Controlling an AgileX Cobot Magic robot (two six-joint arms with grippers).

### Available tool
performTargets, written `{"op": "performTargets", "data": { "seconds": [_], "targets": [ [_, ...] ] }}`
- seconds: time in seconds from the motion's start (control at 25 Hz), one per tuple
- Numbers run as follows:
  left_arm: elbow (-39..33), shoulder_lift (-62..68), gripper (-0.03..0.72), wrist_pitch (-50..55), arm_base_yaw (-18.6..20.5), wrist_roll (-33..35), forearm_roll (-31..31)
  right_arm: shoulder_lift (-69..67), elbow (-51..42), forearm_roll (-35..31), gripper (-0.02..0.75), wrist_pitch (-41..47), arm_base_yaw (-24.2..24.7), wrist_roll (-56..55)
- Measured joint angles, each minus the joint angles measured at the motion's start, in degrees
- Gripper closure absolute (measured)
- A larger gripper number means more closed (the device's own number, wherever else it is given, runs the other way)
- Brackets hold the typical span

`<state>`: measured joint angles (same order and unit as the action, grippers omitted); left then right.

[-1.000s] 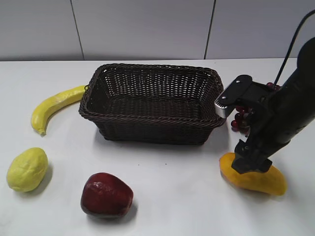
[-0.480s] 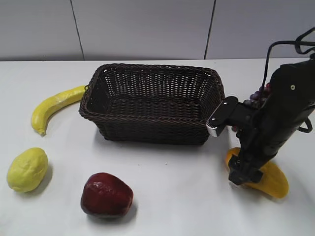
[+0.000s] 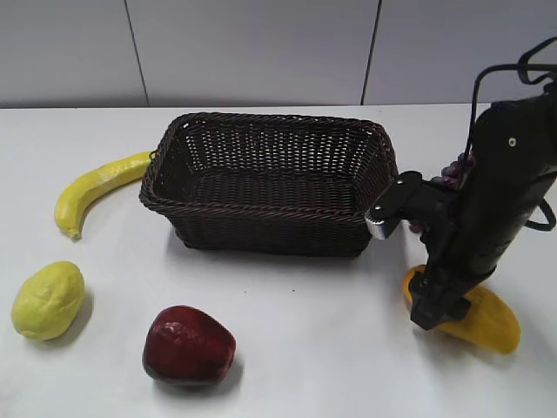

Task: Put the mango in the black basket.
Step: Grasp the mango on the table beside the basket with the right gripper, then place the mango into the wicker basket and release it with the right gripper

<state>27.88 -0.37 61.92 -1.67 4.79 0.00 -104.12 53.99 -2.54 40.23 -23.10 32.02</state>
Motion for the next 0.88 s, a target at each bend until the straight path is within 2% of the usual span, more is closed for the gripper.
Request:
{"op": "performTargets", "data": {
  "seconds": [0.28, 0.4, 0.56, 0.72, 0.88],
  "targets": [
    [0.00, 0.00, 0.416, 0.00, 0.00, 0.00, 0.00, 4.65, 12.94, -0.22, 0.160, 14.11, 0.00, -2.70],
    [0.00, 0.00, 0.416, 0.00, 0.00, 0.00, 0.00, 5.62, 20.07, -2.17, 0.160, 15.02, 0.00, -3.41],
    [0.00, 0.00, 0.416, 0.00, 0.00, 0.00, 0.00, 5.69, 27.02, -9.37, 0.160, 7.02, 0.00, -3.70],
    [0.00, 0.00, 0.416, 0.00, 0.00, 0.00, 0.00, 4.02, 28.24, -19.10, 0.160, -5.49, -0.40, -3.70],
    [0.00, 0.00, 0.416, 0.00, 0.00, 0.00, 0.00, -1.61, 28.28, -21.64, 0.160, -10.74, -1.89, -3.72]
  ]
}}
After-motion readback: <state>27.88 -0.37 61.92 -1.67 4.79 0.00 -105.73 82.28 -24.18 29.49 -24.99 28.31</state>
